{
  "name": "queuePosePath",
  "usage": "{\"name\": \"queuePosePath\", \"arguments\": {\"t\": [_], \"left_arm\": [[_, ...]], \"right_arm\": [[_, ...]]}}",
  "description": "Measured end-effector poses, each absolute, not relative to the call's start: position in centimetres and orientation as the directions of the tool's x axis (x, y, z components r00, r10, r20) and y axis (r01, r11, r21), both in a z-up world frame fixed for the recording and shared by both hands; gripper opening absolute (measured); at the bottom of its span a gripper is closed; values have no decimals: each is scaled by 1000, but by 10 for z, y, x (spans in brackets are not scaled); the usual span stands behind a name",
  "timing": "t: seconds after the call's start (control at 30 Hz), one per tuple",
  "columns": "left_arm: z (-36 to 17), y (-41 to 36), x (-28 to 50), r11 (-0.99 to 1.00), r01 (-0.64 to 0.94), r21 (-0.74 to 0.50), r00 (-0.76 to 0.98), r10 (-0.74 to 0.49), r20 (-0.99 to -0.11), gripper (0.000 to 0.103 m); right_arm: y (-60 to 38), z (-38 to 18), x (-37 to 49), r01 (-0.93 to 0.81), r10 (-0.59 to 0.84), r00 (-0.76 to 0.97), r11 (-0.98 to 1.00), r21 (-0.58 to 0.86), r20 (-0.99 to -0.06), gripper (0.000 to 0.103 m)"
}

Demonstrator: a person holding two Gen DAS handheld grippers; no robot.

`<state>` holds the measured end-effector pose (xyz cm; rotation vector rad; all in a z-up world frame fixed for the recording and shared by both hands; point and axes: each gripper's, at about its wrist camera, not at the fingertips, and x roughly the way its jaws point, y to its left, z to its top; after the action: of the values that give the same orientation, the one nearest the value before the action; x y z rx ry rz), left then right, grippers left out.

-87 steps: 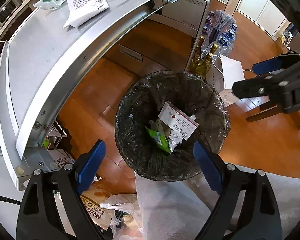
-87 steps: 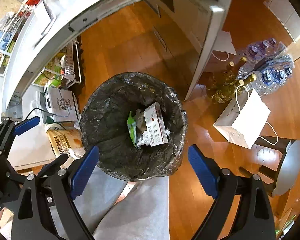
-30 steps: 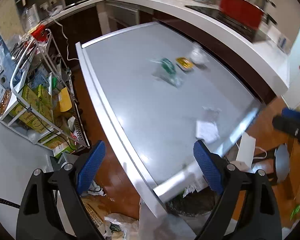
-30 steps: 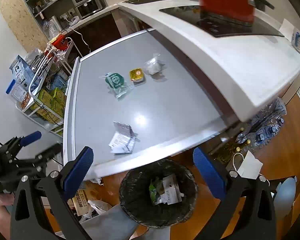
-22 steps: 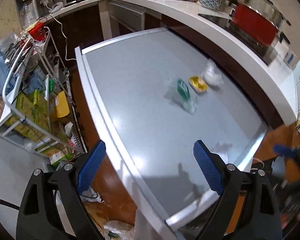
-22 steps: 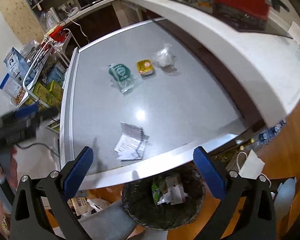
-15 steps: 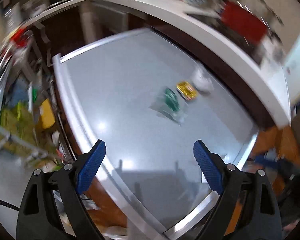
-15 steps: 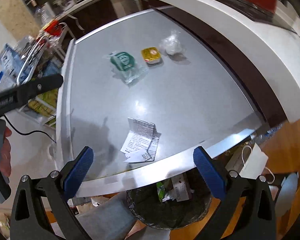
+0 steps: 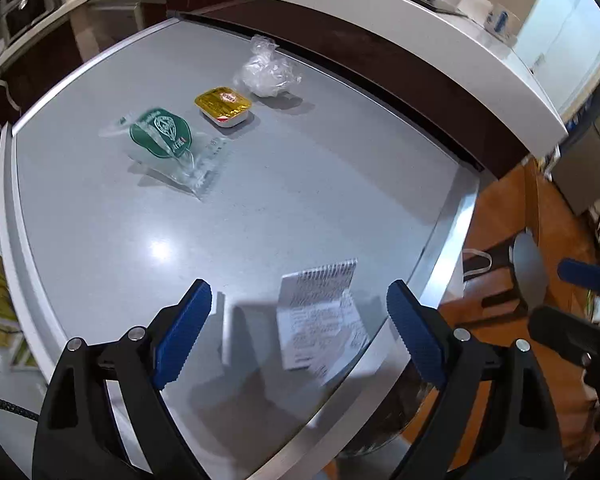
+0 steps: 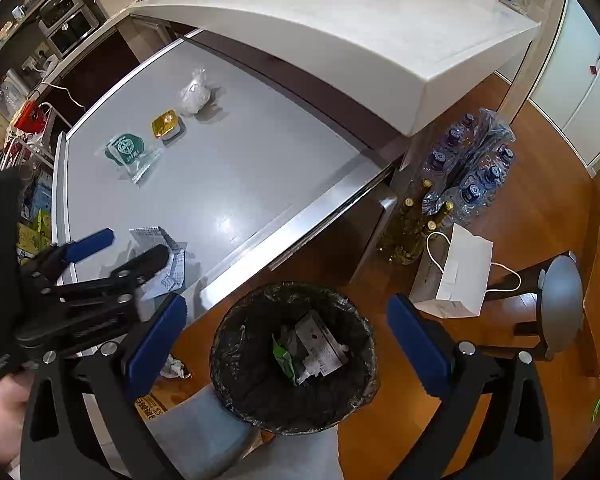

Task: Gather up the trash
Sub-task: 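Lower the left tool toward the paper receipt on the table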

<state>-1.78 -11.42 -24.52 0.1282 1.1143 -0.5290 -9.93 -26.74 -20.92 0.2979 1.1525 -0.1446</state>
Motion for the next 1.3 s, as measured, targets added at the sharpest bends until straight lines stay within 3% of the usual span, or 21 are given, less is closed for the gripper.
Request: {"name": "queuePosePath", "arguments": {"t": [0.03,0.07,0.13,0.23,0.43,0.6,0.67,0.87,1.1,1.3], "left_arm": [[-248,-114,-17,876,454,-165,332,-338,-881,87],[-250,-115,-15,879,448,-165,334,-335,-881,75],[-256,-114,-12,881,444,-161,315,-322,-893,62],[-256,-111,-11,878,450,-164,320,-331,-888,49],[-248,-86,7,895,411,-171,349,-328,-878,40],[-249,-56,23,909,358,-215,321,-336,-885,43],[-243,-47,23,913,339,-225,340,-342,-876,67],[-224,-50,14,872,471,-133,387,-339,-857,80],[-241,-91,-9,766,640,53,413,-285,-865,80],[-253,-94,3,775,631,14,388,-300,-871,80]], "right_arm": [[-267,-208,-98,255,43,407,954,158,-913,98],[-266,-207,-95,247,44,408,956,157,-912,98],[-262,-206,-90,221,44,412,964,147,-910,98],[-254,-205,-81,174,50,413,976,132,-910,98],[-243,-205,-64,106,88,413,984,144,-906,98],[-231,-205,-50,46,109,408,989,139,-906,98],[-228,-203,-46,29,118,411,989,142,-904,98],[-231,-205,-48,28,134,396,987,158,-908,98],[-236,-213,-52,59,138,367,984,171,-920,98],[-232,-213,-53,62,131,362,985,164,-923,98]]}}
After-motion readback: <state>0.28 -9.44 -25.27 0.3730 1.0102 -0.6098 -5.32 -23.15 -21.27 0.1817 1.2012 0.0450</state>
